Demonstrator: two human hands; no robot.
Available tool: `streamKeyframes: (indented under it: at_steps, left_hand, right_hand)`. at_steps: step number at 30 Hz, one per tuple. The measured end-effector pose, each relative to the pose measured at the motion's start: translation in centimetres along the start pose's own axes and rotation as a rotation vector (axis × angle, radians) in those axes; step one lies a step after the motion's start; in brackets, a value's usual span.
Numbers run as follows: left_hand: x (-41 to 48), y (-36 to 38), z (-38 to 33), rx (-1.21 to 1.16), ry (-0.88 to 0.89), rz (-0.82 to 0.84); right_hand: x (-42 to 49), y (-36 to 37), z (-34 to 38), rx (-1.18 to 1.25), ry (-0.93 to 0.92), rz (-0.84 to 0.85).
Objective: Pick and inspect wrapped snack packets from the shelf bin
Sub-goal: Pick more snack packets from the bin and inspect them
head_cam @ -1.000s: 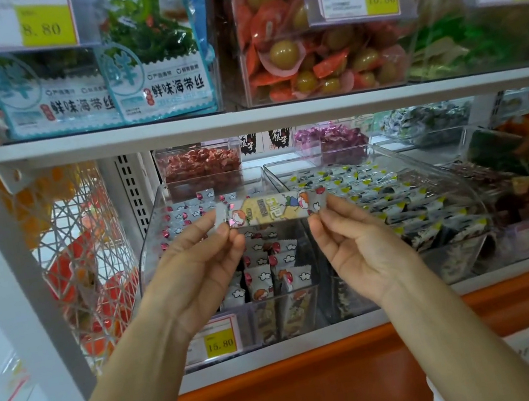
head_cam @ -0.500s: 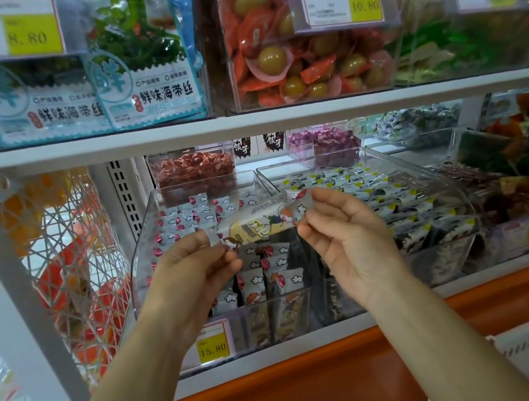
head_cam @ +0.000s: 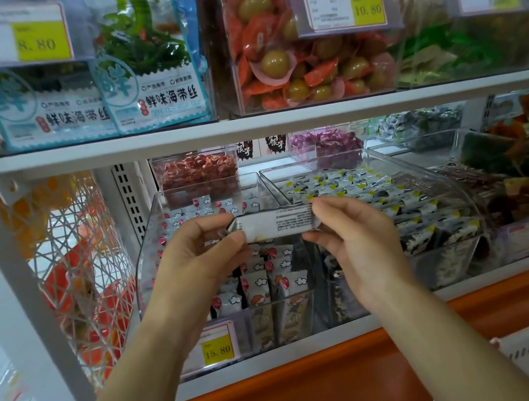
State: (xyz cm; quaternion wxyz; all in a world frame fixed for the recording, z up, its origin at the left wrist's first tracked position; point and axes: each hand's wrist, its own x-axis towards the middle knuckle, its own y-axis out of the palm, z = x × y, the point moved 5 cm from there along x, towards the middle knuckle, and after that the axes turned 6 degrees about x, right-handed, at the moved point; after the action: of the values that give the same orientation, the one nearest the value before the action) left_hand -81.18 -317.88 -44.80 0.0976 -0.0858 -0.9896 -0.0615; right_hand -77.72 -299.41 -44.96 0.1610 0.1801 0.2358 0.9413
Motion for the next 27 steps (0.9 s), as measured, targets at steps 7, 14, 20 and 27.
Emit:
streamKeyframes:
  at_steps: [7, 14, 20, 27]
  left_hand:
    - [-0.2, 0.3, 0.0, 0.039, -0.006, -0.012]
    - [-0.1, -0.2, -0.3, 0.024, -0.024, -0.088]
    - [-0.2, -0.3, -0.3, 0.052, -0.024, -0.123]
    - [-0.3, 0.1, -0.2, -0.023, 0.010, -0.155]
  right_hand:
    - [0.2, -0.5, -0.3, -0.039, -0.036, -0.046]
    - [0.3, -0.2, -0.5, -0.035, -0.016, -0.019]
    - [0.3, 0.0, -0.9, -0.080, 0.043, 0.021]
    - [0.3, 0.7, -1.2, -0.110, 0.112, 0.098]
